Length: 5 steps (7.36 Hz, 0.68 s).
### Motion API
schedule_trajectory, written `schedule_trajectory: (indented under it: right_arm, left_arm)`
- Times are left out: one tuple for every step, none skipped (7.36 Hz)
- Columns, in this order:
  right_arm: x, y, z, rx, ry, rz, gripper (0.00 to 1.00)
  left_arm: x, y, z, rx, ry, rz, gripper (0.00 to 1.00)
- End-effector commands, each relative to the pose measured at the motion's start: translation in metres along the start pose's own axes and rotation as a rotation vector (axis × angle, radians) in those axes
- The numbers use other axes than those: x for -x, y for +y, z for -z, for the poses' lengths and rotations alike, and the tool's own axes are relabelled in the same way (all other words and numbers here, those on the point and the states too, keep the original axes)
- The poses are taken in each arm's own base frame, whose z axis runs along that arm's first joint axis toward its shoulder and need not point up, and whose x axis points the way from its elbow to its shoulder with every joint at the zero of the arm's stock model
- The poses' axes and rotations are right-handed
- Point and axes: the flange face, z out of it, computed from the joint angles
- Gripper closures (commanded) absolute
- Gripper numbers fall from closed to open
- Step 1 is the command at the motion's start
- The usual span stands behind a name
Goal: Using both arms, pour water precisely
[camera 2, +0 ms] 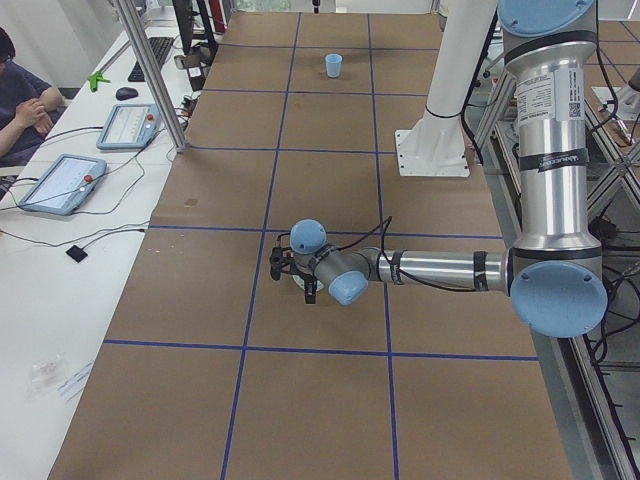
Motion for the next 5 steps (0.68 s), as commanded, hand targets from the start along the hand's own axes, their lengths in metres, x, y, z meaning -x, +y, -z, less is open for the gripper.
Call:
schedule_trajectory:
  right_arm:
    - [-0.0012, 0.0006, -0.0009, 0.002, 0.002, -0.003, 0.0]
    - [-0.0013, 0.0007, -0.001, 0.003, 0.002, -0.004, 0.0]
    - [-0.0024, 0.0013, -0.002, 0.005, 0.002, -0.007, 0.0]
    - [-0.0024, 0.0013, -0.002, 0.005, 0.002, -0.006, 0.0]
    - [-0.0031, 0.0014, -0.0026, 0.007, 0.002, -0.008, 0.0]
  left_arm:
    - [0.0021, 0.003, -0.0082, 0.017, -0.007, 0.003, 0.29]
    - [0.0028, 0.003, -0.0086, 0.018, -0.008, 0.002, 0.29]
    - [0.0046, 0.0033, -0.0136, 0.027, -0.013, 0.005, 0.29]
    - [0.0041, 0.0023, -0.0142, 0.027, -0.012, 0.006, 0.34]
    - [0.0042, 0.0023, -0.0143, 0.028, -0.012, 0.01, 0.6]
